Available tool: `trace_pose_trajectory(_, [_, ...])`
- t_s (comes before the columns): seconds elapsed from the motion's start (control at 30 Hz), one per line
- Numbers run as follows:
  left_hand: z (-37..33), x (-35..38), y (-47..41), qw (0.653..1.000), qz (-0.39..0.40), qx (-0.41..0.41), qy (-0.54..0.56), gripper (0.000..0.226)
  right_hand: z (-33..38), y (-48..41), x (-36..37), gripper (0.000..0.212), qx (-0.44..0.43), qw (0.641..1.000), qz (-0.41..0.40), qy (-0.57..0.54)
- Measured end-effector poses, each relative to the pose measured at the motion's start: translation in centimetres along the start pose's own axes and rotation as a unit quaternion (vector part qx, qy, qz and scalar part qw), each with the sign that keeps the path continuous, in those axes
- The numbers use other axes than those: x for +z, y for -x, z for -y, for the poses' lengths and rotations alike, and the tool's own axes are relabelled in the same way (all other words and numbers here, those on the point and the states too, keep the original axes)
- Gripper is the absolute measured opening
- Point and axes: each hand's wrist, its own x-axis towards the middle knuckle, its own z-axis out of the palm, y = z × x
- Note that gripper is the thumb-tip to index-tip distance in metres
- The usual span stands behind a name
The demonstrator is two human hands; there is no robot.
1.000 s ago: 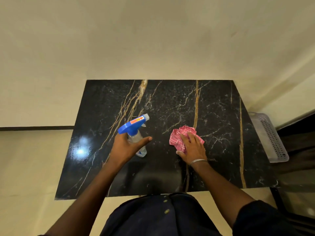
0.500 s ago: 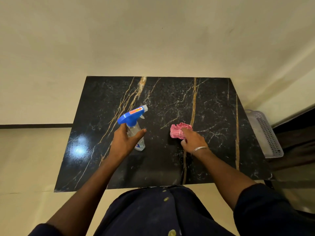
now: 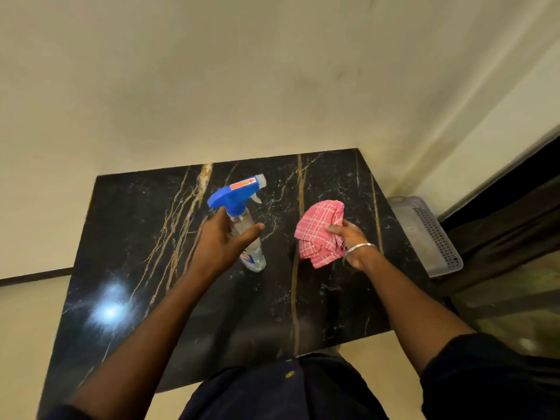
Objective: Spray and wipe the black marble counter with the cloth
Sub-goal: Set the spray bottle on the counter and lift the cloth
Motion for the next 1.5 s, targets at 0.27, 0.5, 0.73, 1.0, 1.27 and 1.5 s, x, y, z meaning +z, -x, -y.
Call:
trace_pose_trajectory(0.27, [-9.4,13.1,-8.9,0.995,0.073,0.053,0.04,0.047,8.2,-5.9,-14.2,0.03,-0.068,0.993,-0.094,-0.009])
trace_pose_trajectory(0.5, [-16.1,28.7,-15.3,0.985,0.132,0.044,0.1,0.046,13.5,-12.8,-30.7,0.025,-0.093,0.962,-0.213,0.144])
trace_pose_trajectory(0.73, [-17.2,44.9,-19.8,0.975,0.196,-0.012,0.102,0.053,9.2,-21.3,-42.4,0.031,-0.006,0.956,-0.173,0.237])
trace_pose_trajectory(1.0, [-8.9,55.9,-21.3,0.962,0.222,-0.154,0.024,0.032,0.8,-29.8,-45.6,0.033,0.09,0.97,-0.128,0.187])
trace_pose_trajectory(1.27, [-4.3,60.0,-21.5,0.967,0.201,-0.144,0.055,0.041,-0.5,-30.0,-45.9,0.035,0.073,0.818,-0.182,0.54])
trace_pose_trajectory(1.5, [-3.2,61.7,-21.9,0.957,0.224,-0.159,0.093,0.045,-1.3,-28.7,-45.5,0.043,0.026,0.756,-0.195,0.624])
